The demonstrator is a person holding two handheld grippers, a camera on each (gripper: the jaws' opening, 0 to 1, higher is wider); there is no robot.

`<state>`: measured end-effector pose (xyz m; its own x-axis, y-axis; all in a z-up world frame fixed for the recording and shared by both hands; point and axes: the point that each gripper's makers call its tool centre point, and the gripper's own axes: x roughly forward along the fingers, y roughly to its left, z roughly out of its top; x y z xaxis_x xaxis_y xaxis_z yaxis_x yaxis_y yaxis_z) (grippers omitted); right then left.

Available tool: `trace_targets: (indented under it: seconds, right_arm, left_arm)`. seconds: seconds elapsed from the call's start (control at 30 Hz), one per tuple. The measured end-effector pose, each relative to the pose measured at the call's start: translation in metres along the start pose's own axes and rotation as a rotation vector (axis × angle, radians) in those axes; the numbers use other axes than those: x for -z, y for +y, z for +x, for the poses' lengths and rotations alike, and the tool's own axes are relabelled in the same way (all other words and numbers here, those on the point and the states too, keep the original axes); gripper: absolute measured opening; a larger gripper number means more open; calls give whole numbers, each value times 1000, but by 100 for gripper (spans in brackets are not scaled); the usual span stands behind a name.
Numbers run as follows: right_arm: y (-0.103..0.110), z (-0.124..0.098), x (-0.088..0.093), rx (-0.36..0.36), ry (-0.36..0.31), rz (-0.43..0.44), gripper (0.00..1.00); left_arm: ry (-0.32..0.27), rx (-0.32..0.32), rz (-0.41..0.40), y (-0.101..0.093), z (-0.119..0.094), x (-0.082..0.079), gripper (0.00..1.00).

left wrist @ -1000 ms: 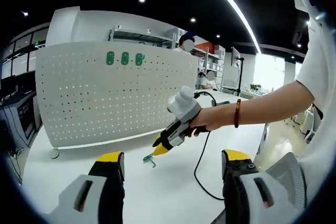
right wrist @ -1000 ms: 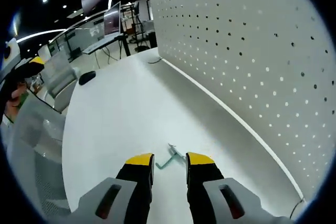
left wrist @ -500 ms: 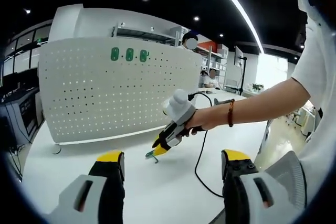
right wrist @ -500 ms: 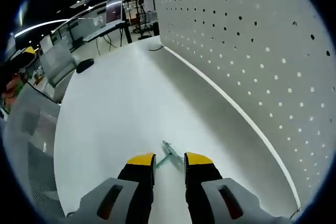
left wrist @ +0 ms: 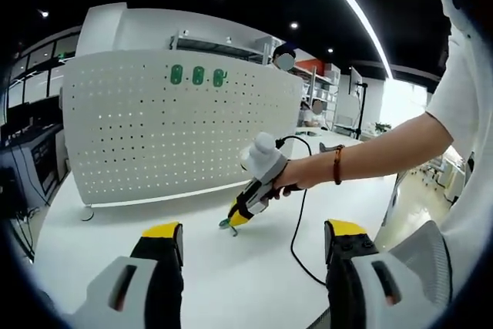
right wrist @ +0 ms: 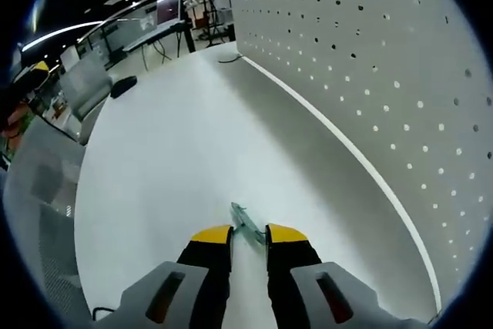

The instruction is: Insert the hook assembly into the mounting plate slot until the hook locks in place.

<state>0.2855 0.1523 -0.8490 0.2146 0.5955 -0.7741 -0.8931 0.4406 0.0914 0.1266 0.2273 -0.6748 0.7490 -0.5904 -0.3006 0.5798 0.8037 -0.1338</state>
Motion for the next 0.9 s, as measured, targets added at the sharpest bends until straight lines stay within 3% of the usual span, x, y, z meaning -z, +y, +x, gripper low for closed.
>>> trace_targets:
  seconds: [0.53, 0.77, 0.9]
  right_arm:
    - [20, -11, 16, -107, 83, -41, 14]
    - [16, -7, 17, -69, 117, -180, 10]
    - [19, -4, 14, -69, 115, -194, 8]
  left_arm:
    - [-1, 9, -17, -3, 0, 3, 76]
    - [-3, 10, -17, -3, 0, 2, 76]
    - [-1, 11, -20, -2, 0, 3, 76]
